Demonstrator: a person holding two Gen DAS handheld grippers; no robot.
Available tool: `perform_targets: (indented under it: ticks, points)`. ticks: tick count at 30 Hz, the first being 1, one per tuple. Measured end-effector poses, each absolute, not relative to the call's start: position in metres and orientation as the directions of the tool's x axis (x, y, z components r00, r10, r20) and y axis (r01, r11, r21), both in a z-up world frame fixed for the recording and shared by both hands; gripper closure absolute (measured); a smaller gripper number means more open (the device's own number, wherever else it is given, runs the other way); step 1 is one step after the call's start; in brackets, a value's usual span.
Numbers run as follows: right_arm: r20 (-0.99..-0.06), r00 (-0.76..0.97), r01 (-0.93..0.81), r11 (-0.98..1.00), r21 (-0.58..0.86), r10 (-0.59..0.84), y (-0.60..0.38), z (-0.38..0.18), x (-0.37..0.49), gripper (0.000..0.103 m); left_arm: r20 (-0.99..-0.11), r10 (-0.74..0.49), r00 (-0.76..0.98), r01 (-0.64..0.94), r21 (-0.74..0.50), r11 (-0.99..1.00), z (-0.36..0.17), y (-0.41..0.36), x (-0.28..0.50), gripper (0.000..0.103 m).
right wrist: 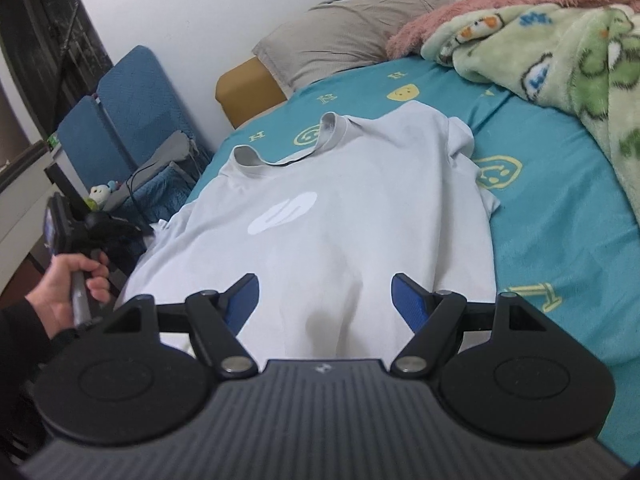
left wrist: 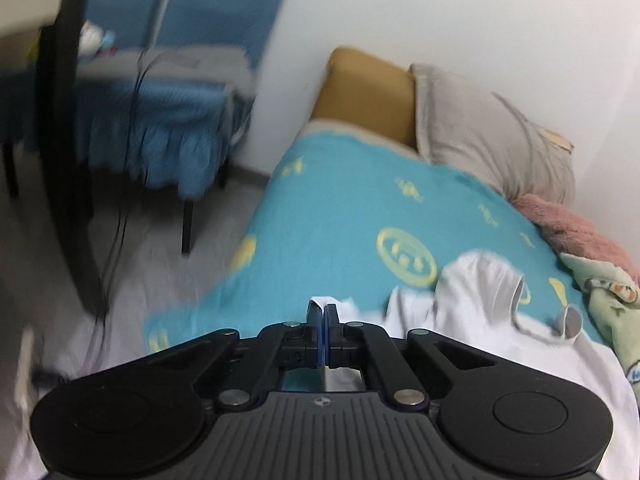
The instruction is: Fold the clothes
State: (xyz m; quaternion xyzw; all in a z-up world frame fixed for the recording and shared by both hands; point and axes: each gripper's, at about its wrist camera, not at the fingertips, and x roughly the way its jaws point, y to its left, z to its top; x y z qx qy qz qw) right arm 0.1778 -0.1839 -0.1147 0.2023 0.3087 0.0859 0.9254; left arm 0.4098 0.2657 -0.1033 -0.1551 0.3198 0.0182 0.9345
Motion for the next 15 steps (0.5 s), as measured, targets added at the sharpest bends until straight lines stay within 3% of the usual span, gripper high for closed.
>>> perform_targets:
  ticks: [6, 10, 11, 12, 15]
  points:
    - [-0.54, 0.803, -0.008, 0.909, 0.417, 0.254, -0.186, -0.117, 0.179, 0.028, -0.53, 0.387, 0.755, -0.429, 0.047, 0.902, -0.041, 0.271, 0.439, 0.102]
    - [-0.537, 0.807, -0.005, 0.913, 0.409, 0.246, -0.187, -0.117, 0.179, 0.028, -0.553, 0.382, 0.74, -0.454, 0.009, 0.891, -0.04, 0.281, 0.432, 0.084]
    - [-0.536, 0.808, -0.006, 0.914, 0.405, 0.243, -0.187, -0.117, 0.179, 0.028, -0.565, 0.372, 0.736, -0.457, -0.01, 0.889, -0.044, 0.282, 0.425, 0.069]
    - [-0.535, 0.809, -0.008, 0.915, 0.403, 0.243, -0.187, -0.117, 0.179, 0.028, -0.577, 0.362, 0.732, -0.46, -0.027, 0.887, -0.048, 0.283, 0.419, 0.062]
    - [-0.531, 0.81, -0.013, 0.914, 0.406, 0.248, -0.187, -0.115, 0.178, 0.028, -0.639, 0.276, 0.718, -0.475, -0.16, 0.865, -0.069, 0.294, 0.389, 0.055]
